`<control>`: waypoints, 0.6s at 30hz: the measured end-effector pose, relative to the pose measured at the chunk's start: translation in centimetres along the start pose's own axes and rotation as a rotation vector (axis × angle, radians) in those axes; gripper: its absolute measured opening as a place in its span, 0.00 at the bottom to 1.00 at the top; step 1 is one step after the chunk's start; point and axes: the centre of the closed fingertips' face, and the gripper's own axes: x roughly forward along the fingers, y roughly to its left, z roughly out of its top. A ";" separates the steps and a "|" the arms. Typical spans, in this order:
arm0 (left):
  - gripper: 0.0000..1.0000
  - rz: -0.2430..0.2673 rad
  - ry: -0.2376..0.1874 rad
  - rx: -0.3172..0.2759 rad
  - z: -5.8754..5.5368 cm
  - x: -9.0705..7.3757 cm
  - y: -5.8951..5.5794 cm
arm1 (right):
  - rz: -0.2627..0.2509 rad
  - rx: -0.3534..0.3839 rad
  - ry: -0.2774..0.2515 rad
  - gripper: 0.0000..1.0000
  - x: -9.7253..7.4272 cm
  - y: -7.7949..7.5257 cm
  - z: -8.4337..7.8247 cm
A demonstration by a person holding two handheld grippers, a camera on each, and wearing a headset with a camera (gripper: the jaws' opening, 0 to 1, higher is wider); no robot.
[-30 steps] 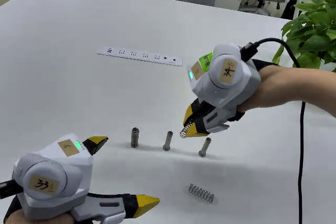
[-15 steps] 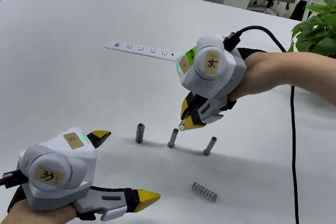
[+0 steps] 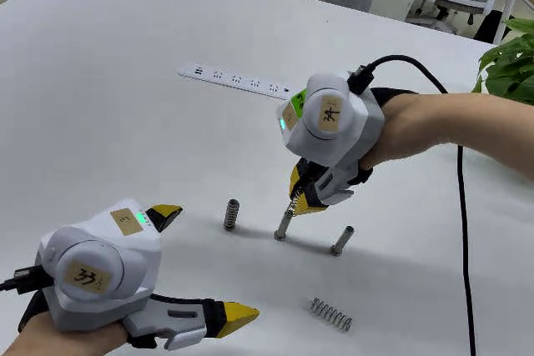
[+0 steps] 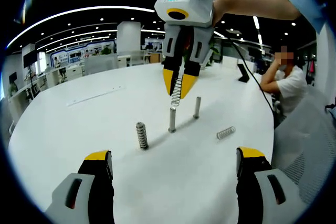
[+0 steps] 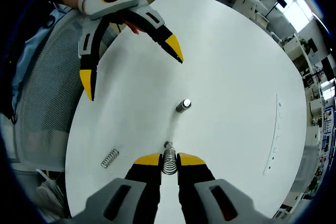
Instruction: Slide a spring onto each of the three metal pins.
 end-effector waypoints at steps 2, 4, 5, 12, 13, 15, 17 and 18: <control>1.00 0.001 0.002 -0.002 -0.1 -0.1 -0.1 | 0.001 -0.001 0.005 0.13 0.0 -0.1 0.0; 1.00 0.000 -0.001 -0.002 0.1 -0.1 -0.2 | 0.004 0.000 0.008 0.13 0.1 -0.1 0.0; 1.00 -0.002 -0.003 -0.005 0.1 -0.1 -0.2 | 0.007 0.000 0.011 0.13 0.1 0.0 -0.1; 1.00 -0.012 -0.006 -0.007 0.2 0.0 -0.3 | 0.015 -0.006 0.018 0.13 0.5 -0.2 -0.2; 1.00 -0.012 -0.006 -0.007 0.2 0.0 -0.3 | 0.016 -0.007 0.020 0.13 0.5 -0.2 -0.2; 1.00 -0.012 -0.007 -0.007 0.2 0.0 -0.3 | 0.018 -0.013 0.023 0.13 0.7 -0.2 -0.3; 1.00 -0.012 -0.007 -0.007 0.2 0.0 -0.3 | 0.019 -0.012 0.022 0.13 0.7 -0.3 -0.2; 1.00 -0.012 -0.006 -0.007 0.2 0.0 -0.3 | 0.022 -0.009 0.024 0.13 0.8 -0.2 -0.3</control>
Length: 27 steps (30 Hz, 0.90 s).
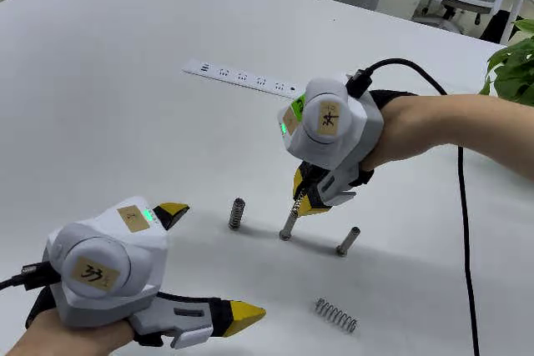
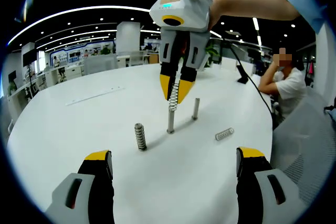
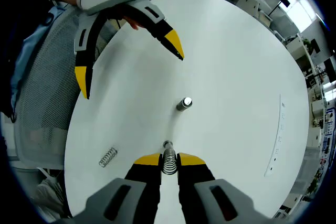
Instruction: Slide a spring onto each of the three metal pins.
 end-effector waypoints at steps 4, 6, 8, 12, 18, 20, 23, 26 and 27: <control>1.00 -0.002 -0.001 -0.001 0.1 0.0 -0.1 | 0.001 -0.006 0.005 0.13 0.2 0.0 0.0; 1.00 -0.002 -0.002 -0.002 0.1 0.0 -0.1 | 0.001 -0.007 0.007 0.13 0.3 0.0 -0.1; 1.00 -0.002 -0.001 -0.004 0.1 0.1 -0.1 | 0.002 -0.006 0.008 0.13 0.3 0.0 -0.1; 1.00 -0.004 -0.001 -0.005 0.1 0.1 -0.1 | 0.007 -0.008 0.013 0.13 0.6 0.0 -0.3; 0.99 -0.007 0.002 -0.005 0.1 0.1 -0.2 | 0.011 -0.009 0.020 0.13 1.2 -0.2 -0.4; 0.99 -0.007 0.001 -0.005 0.2 0.1 -0.3 | 0.017 -0.008 0.021 0.13 1.7 -0.2 -0.4; 0.98 -0.007 0.001 -0.011 0.2 0.1 -0.3 | 0.024 -0.008 0.031 0.13 2.1 -0.1 -0.6; 0.98 -0.005 -0.003 -0.012 0.3 0.1 -0.2 | 0.029 -0.004 0.034 0.13 2.6 0.0 -0.8; 0.98 -0.005 -0.006 -0.014 0.3 0.1 -0.2 | 0.028 -0.005 0.036 0.13 2.8 0.0 -0.9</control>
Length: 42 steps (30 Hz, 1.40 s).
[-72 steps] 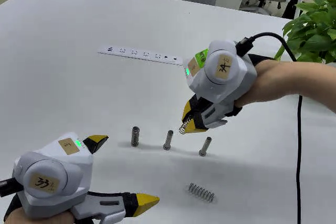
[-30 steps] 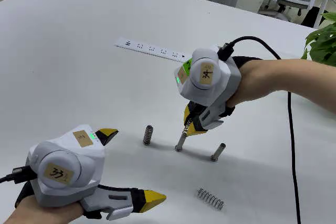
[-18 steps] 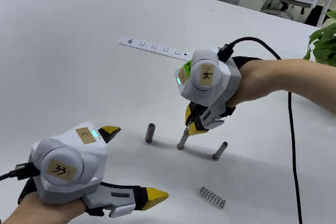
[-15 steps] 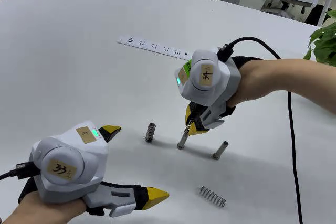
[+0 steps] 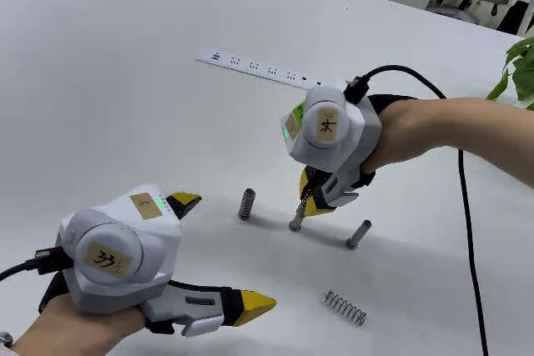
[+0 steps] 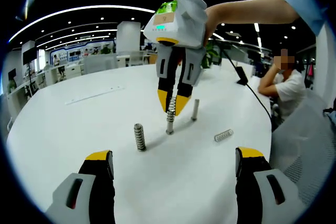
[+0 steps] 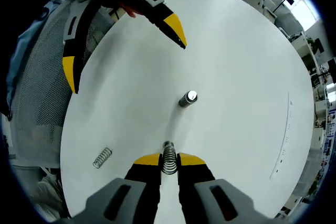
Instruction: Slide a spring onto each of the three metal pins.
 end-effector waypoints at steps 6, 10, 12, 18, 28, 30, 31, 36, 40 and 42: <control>0.98 -0.005 0.002 -0.002 -0.2 0.0 0.0 | 0.004 -0.007 0.012 0.13 1.0 0.0 -0.2; 0.98 -0.008 0.004 0.000 0.0 0.0 -0.3 | -0.005 -0.014 0.010 0.13 1.6 0.1 0.1; 0.98 -0.009 0.004 -0.004 0.1 0.0 -0.4 | -0.003 -0.010 0.014 0.13 2.0 0.0 0.0; 0.98 -0.009 0.001 -0.008 0.4 -0.1 -0.6 | -0.006 -0.003 0.013 0.13 2.4 0.0 0.0; 0.98 -0.008 -0.002 -0.010 0.5 -0.1 -0.6 | 0.000 0.009 0.015 0.13 2.8 0.2 0.0; 0.98 -0.008 -0.002 -0.010 0.6 -0.1 -0.7 | -0.003 0.007 0.014 0.13 2.8 0.2 0.0; 0.97 -0.008 -0.002 -0.010 0.6 -0.2 -0.7 | -0.002 0.007 0.015 0.13 2.8 0.2 0.0; 0.97 -0.009 -0.004 -0.012 0.5 -0.1 -0.6 | 0.000 0.006 0.015 0.13 2.9 0.1 0.1; 0.97 -0.013 -0.001 -0.009 0.2 -0.1 -0.4 | 0.002 0.003 0.013 0.13 3.0 0.2 0.1; 0.97 -0.016 -0.003 -0.010 0.2 -0.1 -0.4 | 0.002 0.005 0.013 0.14 3.0 0.2 0.0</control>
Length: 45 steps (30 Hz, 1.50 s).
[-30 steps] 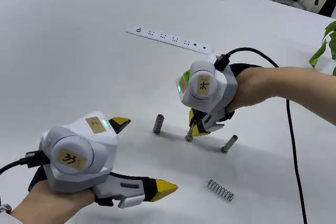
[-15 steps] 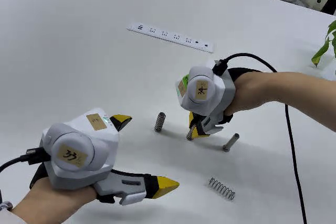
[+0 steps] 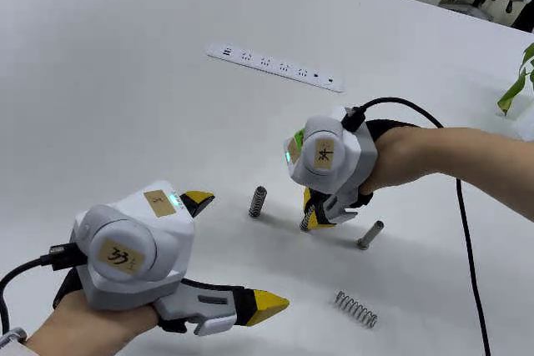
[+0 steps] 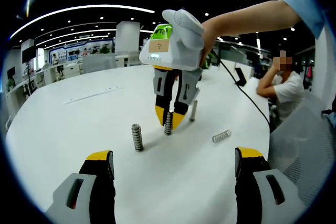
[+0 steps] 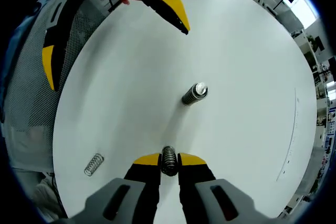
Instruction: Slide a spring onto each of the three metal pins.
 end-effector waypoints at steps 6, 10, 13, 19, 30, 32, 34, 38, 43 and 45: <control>0.97 -0.005 0.004 0.002 0.1 0.0 -0.3 | -0.015 0.000 -0.027 0.28 -0.1 -0.1 0.2; 0.97 -0.007 0.004 0.003 0.2 0.0 -0.4 | -0.038 0.019 -0.062 0.46 -0.3 -0.3 0.3; 0.97 -0.010 0.002 0.002 0.2 0.0 -0.6 | -0.056 0.028 -0.083 0.59 -0.5 -0.3 0.2; 0.98 -0.008 0.003 0.006 0.2 0.0 -0.6 | -0.073 0.053 -0.111 0.69 -0.6 0.0 -0.1; 0.97 -0.004 0.009 0.020 0.2 0.0 -0.6 | -0.163 0.127 -0.194 0.98 -1.8 0.1 -0.1; 0.97 -0.004 0.013 0.026 0.0 0.0 -0.6 | -0.178 0.160 -0.223 0.99 -2.2 -0.1 0.0; 0.97 -0.008 0.015 0.024 -0.1 0.1 -0.6 | -0.202 0.199 -0.241 0.99 -2.6 -0.3 -0.3; 0.97 -0.009 0.020 0.029 -0.5 0.1 -0.3 | -0.217 0.236 -0.271 0.99 -3.2 0.2 -0.9; 0.97 -0.017 0.021 0.044 -0.4 0.3 -0.1 | -0.248 0.271 -0.299 0.99 -4.1 1.1 -1.5; 0.96 -0.023 0.027 0.052 -0.4 0.5 0.0 | -0.261 0.294 -0.315 0.99 -4.6 1.4 -1.7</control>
